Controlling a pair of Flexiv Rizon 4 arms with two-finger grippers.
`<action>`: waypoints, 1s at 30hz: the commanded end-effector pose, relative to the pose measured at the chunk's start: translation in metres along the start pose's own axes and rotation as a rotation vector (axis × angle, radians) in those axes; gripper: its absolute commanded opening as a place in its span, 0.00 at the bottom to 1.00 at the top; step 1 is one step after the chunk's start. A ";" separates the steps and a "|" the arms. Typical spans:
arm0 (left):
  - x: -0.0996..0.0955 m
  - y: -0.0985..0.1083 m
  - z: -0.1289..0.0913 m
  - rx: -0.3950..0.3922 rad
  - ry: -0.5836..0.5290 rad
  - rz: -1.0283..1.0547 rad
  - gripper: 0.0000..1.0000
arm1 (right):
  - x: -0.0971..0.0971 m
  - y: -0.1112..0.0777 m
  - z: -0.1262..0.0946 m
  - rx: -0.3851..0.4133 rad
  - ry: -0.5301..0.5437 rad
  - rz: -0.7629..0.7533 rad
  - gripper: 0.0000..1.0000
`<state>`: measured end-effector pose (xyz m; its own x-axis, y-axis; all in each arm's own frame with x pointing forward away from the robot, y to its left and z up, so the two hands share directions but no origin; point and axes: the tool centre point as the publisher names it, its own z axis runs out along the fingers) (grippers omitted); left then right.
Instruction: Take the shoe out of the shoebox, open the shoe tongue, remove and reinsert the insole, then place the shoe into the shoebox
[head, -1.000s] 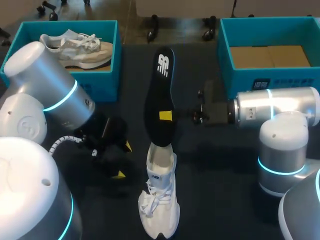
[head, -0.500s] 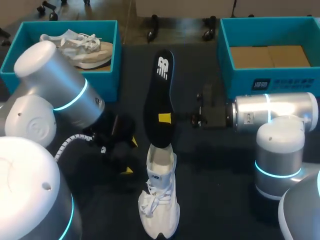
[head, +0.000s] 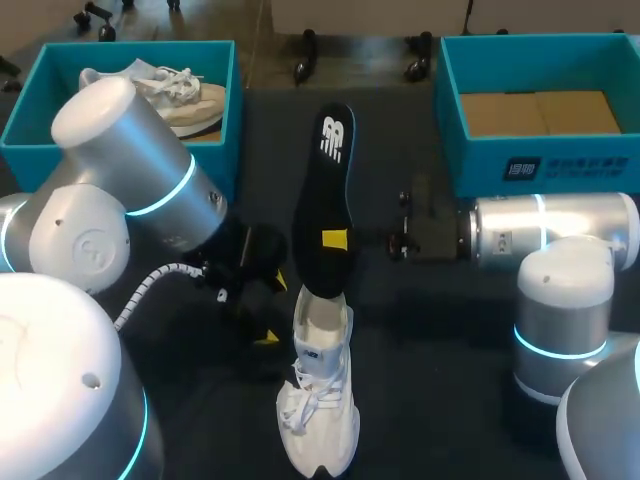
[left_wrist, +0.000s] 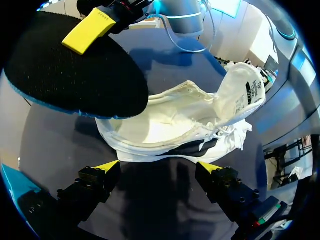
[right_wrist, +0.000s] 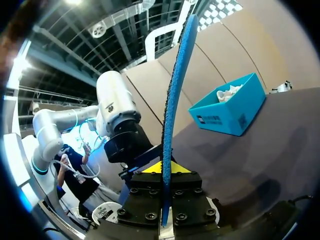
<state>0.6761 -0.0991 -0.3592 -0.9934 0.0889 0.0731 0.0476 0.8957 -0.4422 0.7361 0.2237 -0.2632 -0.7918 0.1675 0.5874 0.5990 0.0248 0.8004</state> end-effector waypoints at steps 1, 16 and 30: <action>0.001 -0.003 0.002 -0.009 -0.003 0.000 1.00 | 0.001 -0.002 0.002 -0.005 -0.004 -0.004 0.00; 0.001 -0.003 0.002 -0.009 -0.003 0.000 1.00 | 0.000 -0.004 0.008 -0.050 -0.013 -0.024 0.00; 0.001 -0.003 0.002 -0.009 -0.003 0.000 1.00 | -0.001 -0.012 0.012 -0.099 -0.049 -0.022 0.00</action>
<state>0.6759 -0.1030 -0.3595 -0.9935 0.0881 0.0720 0.0481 0.8987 -0.4359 0.7368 0.2321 -0.2726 -0.7967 0.2079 0.5675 0.5695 -0.0559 0.8201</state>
